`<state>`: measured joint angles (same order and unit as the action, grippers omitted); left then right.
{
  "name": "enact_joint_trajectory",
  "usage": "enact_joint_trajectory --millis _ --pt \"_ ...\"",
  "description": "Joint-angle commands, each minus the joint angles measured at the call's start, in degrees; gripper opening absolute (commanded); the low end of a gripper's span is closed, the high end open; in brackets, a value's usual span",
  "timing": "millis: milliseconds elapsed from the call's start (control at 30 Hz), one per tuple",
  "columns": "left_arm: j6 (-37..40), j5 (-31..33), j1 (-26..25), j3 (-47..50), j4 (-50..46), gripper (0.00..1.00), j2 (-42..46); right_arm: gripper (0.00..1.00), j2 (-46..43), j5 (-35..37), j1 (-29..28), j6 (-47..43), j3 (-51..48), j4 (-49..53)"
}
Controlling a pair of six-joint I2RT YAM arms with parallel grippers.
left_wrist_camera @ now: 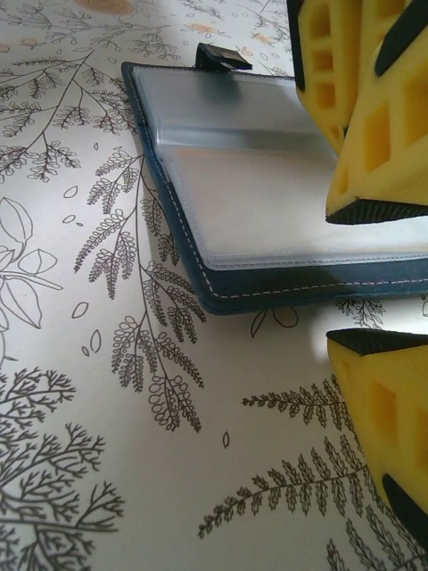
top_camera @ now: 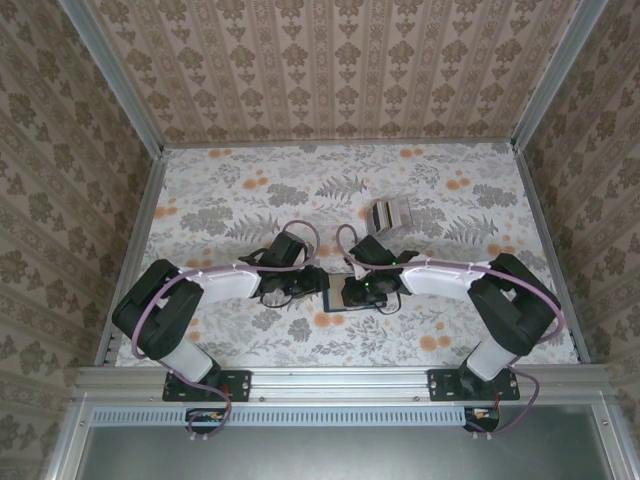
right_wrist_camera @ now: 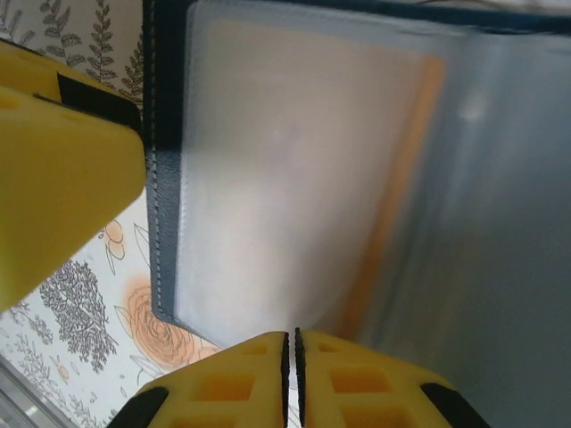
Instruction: Put the credit cards into the card holder
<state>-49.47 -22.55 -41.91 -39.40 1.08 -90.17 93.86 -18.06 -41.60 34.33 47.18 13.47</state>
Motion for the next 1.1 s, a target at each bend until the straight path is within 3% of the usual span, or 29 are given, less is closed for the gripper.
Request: enact_joint_trajectory --millis 0,267,433,533,767,1067 --pt "-0.58 -0.72 0.49 0.34 1.92 0.38 -0.74 0.14 3.16 -1.82 -0.54 1.40 0.86 -2.98" --pt "0.60 -1.26 2.05 0.96 1.06 0.38 0.87 0.26 -6.99 4.15 1.55 -2.16 5.24 6.02" --pt "1.64 -1.86 2.57 1.13 -0.25 0.38 2.11 0.42 -16.81 10.49 9.47 -5.55 5.76 7.88" --pt "3.11 -1.93 2.94 1.18 -1.64 0.39 3.56 0.50 -18.44 13.08 15.57 -9.15 7.09 8.58" --pt "6.23 1.72 5.17 2.62 -7.70 0.41 10.55 0.55 -11.30 16.99 25.04 -14.32 17.53 12.05" --pt "9.39 8.29 6.58 4.25 -18.66 0.44 20.57 0.59 6.16 12.51 28.78 -16.87 29.62 15.79"
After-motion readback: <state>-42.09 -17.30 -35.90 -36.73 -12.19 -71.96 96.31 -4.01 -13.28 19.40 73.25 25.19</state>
